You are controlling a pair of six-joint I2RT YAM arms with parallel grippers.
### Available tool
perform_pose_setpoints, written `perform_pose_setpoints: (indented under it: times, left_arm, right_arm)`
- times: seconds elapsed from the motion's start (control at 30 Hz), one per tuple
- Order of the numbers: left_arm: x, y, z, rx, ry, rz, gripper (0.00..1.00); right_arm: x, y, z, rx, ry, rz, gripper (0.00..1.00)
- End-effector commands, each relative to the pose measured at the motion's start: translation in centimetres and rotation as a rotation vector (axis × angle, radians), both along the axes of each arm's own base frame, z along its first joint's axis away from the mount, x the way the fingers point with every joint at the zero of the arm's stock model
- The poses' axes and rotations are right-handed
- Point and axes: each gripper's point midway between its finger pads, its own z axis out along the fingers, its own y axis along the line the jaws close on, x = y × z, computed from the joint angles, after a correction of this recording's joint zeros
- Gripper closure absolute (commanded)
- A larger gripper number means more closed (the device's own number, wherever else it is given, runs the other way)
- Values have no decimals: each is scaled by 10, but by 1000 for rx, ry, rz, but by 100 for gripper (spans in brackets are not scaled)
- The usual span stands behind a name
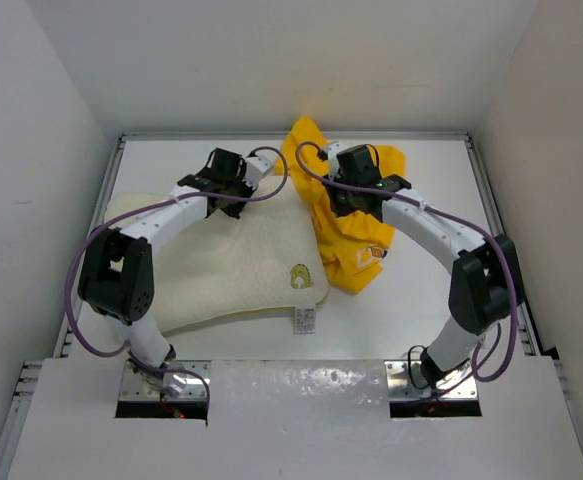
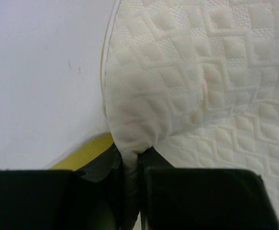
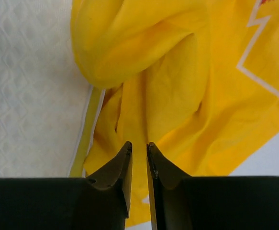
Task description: Put the pillow into the pillowcase
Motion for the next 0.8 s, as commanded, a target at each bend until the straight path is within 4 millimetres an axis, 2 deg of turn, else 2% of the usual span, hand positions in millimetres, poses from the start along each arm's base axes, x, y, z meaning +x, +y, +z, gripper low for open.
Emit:
perform_pose_setpoints:
  times: [0.0,0.03,0.07,0.13,0.17,0.2,0.27,0.3,0.33,0.4,0.43,0.57,0.63,0.7,0.73,0.77]
  left_arm:
    - [13,5,4,-11,-45,30,100]
    - [13,6,2,-7,-45,29,100]
    - [13,6,1,-6,-46,30,100]
    - [13,7,2,-4,-51,29,100]
    - [13,6,1,-7,-52,29,100]
    - [14,6,1,-8,-53,30,100]
    - [14,5,-2,-11,-47,29,100]
    - [15,5,-1,-15,-49,32,100]
    - [16,4,-2,-14,-44,35,100]
    - [17,3,-5,-21,-37,44,100]
    - [18,2,-6,-23,-33,45,100]
    - [19,-3,-9,-47,-15,39,100]
    - [20,-4,-12,-46,-9,40,100]
    - [23,-5,-12,-48,-12,39,100]
    - [24,-6,-12,-50,-14,38,100]
    - [25,-8,-12,-53,-13,34,100]
  right_arm:
    - [7,30,-2,151,18,3,80]
    - [12,35,-5,179,10,-5,73]
    - [10,35,-18,181,25,-12,67]
    - [16,36,-33,179,28,-28,61]
    - [24,39,-33,185,12,-32,60]
    - [26,41,-47,172,34,-35,59]
    - [37,48,-55,172,42,-29,58]
    - [40,49,-51,181,29,-28,58]
    - [42,50,-60,176,43,-41,56]
    - [48,50,-67,178,39,-66,55]
    - [52,45,-75,153,34,-101,55]
    - [73,31,-84,106,-27,-214,55]
    - [78,25,-89,86,-38,-254,57]
    - [81,19,-94,66,-45,-292,71]
    - [79,17,-97,60,-40,-300,85]
    - [76,15,-98,54,-36,-302,92]
